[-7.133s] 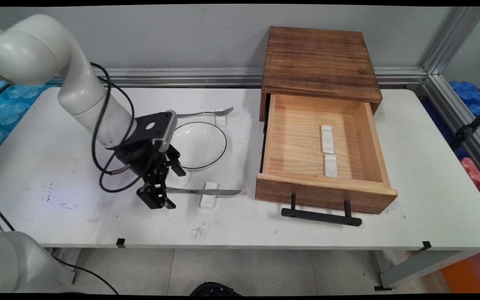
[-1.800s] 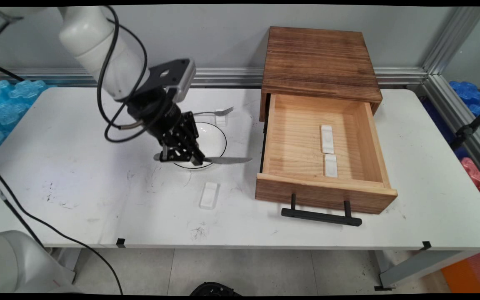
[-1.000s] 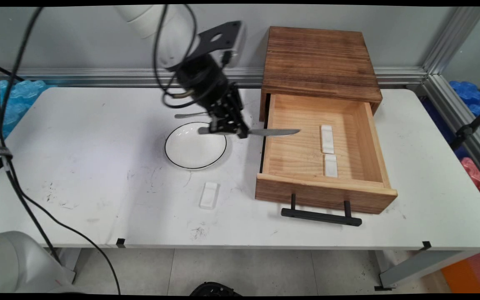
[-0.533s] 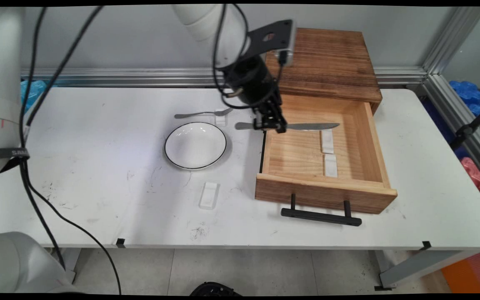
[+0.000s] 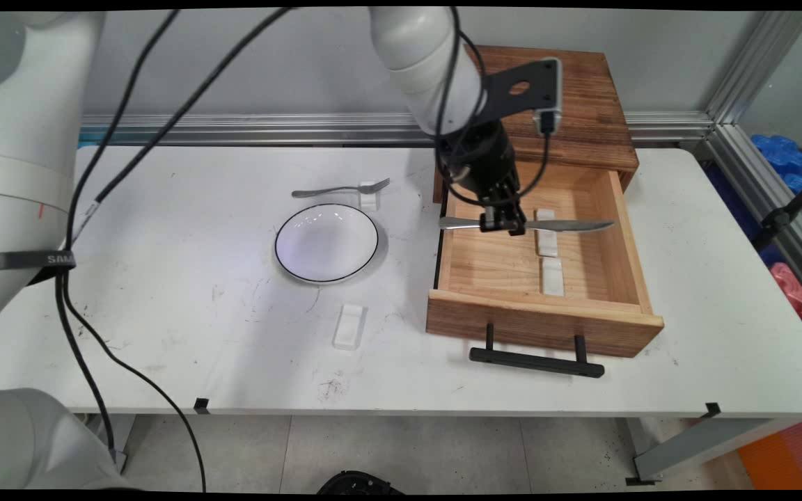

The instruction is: Place the picked object into the drawer

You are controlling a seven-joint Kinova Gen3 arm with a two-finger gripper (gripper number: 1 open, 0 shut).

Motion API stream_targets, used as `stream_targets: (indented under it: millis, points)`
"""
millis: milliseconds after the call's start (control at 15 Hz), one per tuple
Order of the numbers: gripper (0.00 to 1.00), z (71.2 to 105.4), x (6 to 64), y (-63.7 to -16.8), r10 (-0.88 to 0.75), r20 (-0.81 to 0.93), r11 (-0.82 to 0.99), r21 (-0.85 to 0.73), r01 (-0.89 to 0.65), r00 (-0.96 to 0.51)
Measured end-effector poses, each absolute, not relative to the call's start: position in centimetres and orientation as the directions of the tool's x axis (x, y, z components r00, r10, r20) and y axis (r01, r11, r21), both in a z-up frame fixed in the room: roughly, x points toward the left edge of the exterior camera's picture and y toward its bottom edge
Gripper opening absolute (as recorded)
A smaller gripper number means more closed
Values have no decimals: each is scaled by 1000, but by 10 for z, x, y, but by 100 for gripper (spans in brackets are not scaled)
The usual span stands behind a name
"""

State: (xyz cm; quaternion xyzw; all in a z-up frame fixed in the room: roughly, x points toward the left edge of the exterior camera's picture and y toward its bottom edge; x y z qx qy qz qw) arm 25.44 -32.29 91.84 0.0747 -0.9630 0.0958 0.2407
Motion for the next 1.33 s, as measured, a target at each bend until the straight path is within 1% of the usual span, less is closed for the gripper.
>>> stream_targets:
  millis: [667,1333]
  points:
    - [0,888,214,-344,-134,461,966,-138,-220,-877]
    - [0,863,199,-354,-156,446,963,-130,-236,-881]
